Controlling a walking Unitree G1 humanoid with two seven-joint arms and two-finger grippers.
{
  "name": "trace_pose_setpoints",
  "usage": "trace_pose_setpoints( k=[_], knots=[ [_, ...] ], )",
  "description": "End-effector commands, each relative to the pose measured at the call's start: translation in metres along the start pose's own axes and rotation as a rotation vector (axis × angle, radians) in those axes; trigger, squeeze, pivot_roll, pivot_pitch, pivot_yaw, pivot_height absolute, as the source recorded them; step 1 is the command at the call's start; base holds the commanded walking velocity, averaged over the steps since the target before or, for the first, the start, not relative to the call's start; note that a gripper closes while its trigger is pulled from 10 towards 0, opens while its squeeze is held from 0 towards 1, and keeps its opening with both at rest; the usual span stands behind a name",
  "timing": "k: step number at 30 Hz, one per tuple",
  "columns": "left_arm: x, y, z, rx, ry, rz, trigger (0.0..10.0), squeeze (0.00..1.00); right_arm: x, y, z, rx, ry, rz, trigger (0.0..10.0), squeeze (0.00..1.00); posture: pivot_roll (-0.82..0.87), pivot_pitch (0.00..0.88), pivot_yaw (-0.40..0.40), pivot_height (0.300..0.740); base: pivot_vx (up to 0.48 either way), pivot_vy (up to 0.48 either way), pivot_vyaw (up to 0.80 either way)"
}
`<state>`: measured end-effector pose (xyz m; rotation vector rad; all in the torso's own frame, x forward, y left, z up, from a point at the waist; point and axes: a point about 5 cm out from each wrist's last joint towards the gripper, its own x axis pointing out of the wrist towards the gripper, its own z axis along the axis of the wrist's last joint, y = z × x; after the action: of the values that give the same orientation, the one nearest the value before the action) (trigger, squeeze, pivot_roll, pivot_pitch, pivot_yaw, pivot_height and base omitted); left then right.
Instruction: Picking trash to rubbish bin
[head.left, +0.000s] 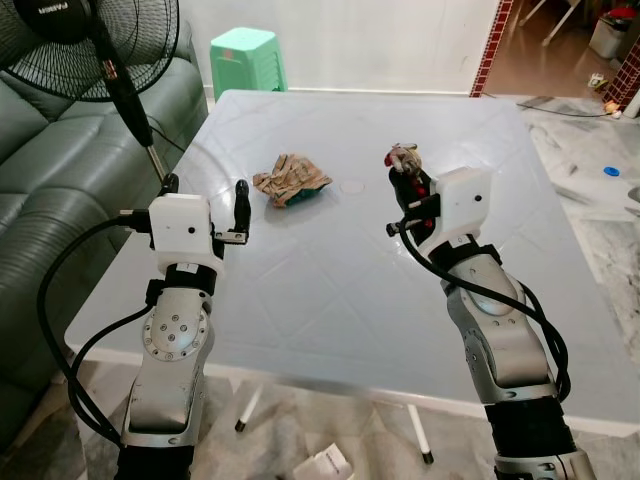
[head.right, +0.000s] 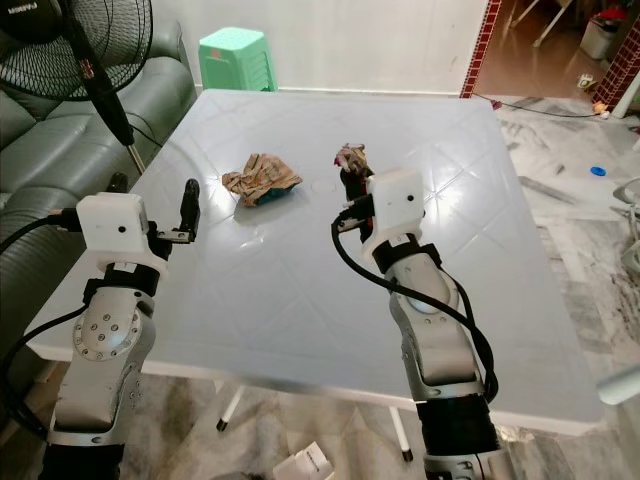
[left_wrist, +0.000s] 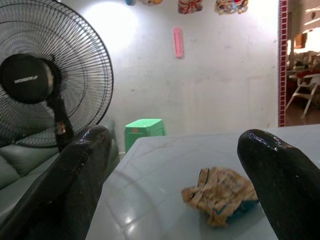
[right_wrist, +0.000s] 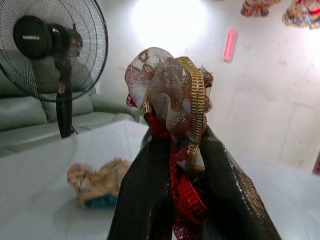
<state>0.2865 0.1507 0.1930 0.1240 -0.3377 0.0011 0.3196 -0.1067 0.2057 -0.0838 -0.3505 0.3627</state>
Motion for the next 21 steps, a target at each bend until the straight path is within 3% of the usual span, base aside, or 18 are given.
trace_pose_setpoints(
  k=[1,17,21],
  knots=[
    [0.0023,0.0003,0.0054,-0.007,-0.024,-0.001,10.0,0.00,0.0034,0.0031,0.0066,0.000,-0.018,0.020,10.0,0.00,0.03,0.001,0.007,0.740,0.454,0.000,0.00],
    [0.0023,-0.0036,0.0016,-0.021,-0.004,-0.023,10.0,0.00,0.0028,0.0073,0.0046,0.008,0.000,0.033,10.0,0.00,0.02,0.000,0.008,0.740,0.453,0.000,0.00],
    [-0.0007,-0.0029,-0.0014,-0.022,0.010,-0.024,10.0,0.00,0.0024,0.0074,0.0041,0.008,0.005,0.035,10.0,0.00,0.02,0.000,0.008,0.740,0.068,0.000,0.00]
  ],
)
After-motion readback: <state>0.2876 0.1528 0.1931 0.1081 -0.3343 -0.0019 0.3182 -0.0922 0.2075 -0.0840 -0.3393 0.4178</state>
